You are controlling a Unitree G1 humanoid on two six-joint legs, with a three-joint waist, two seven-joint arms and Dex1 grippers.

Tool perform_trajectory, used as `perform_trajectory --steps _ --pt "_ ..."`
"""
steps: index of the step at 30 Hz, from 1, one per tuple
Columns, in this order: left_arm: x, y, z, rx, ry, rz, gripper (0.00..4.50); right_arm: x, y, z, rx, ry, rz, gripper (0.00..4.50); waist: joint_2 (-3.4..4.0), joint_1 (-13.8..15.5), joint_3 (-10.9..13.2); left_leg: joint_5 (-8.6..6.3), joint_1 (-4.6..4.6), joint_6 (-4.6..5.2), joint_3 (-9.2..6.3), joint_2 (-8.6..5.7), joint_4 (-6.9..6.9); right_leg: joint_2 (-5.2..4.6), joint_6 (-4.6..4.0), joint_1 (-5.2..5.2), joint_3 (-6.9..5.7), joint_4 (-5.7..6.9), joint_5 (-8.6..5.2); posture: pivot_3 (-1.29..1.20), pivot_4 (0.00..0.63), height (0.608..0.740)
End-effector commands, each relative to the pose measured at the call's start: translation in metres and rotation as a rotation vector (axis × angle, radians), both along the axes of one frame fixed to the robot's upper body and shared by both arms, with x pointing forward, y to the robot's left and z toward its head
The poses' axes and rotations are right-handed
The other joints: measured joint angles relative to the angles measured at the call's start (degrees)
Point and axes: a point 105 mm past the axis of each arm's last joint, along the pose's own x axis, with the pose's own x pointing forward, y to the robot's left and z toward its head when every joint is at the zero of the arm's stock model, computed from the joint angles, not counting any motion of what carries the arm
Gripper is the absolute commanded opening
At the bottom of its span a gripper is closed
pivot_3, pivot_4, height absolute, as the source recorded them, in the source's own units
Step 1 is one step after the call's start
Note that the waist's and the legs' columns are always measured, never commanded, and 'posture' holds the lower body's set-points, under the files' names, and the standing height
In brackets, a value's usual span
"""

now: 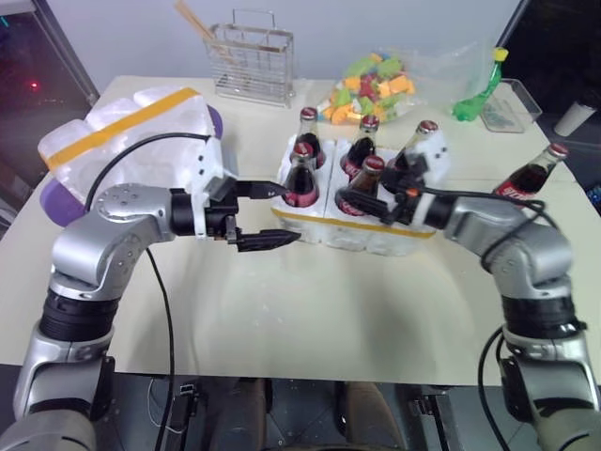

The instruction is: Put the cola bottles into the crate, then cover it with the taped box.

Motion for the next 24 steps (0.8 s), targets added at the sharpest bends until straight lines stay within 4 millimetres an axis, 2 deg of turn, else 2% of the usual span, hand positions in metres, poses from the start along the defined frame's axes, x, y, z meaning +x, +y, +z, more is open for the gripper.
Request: perform_trajectory --steps 1,5,9,11,15,24 --pt "-0.004 -0.002 0.009 -0.013 -0.037 -0.025 4.5 -0.03 -0.039 0.036 0.032 -0.117 -0.126 4.47 -0.02 -0.06 -0.01 0.0 -0.01 0.0 -0.01 0.0 0.0 0.0 0.0 0.0 0.0 -0.01 0.0 0.0 0.15 0.739" --pt "-0.004 -0.002 0.009 -0.015 -0.03 -0.029 4.5 -0.056 -0.093 0.03 0.003 -0.092 -0.367 4.47 -0.02 -0.09 -0.02 0.0 0.08 0.01 -0.01 0.0 -0.04 0.0 -0.02 0.07 -0.01 0.0 -0.01 0.0 0.15 0.739" --pt "-0.002 -0.005 0.011 -0.041 -0.019 -0.029 4.5 -0.074 -0.154 0.0 -0.084 -0.035 -0.684 4.47 -0.02 -0.13 -0.04 0.0 0.11 0.01 0.02 0.0 0.02 0.0 -0.02 0.12 0.02 -0.01 -0.01 0.0 0.15 0.739" --pt "-0.002 -0.007 0.012 -0.048 -0.016 -0.029 4.5 -0.076 -0.164 -0.008 -0.116 -0.031 -0.744 4.47 0.0 -0.38 -0.04 0.0 0.12 0.01 0.04 0.0 0.05 0.0 -0.08 0.14 0.04 -0.03 -0.04 0.0 0.15 0.739" --pt "-0.005 -0.013 0.013 -0.051 -0.01 -0.058 4.5 -0.064 -0.183 -0.025 -0.051 -0.018 -0.812 4.47 0.01 -0.7 -0.05 0.01 0.24 0.01 0.1 0.01 0.07 0.0 -0.23 0.18 0.11 -0.03 -0.1 0.0 0.15 0.739" --pt "-0.01 -0.014 0.017 -0.042 -0.017 -0.076 4.5 -0.021 -0.184 -0.032 0.0 -0.04 -0.757 4.47 0.05 -0.35 -0.06 0.01 0.26 0.01 0.08 0.02 0.01 0.01 -0.03 0.21 0.09 -0.02 0.0 0.0 0.15 0.739"
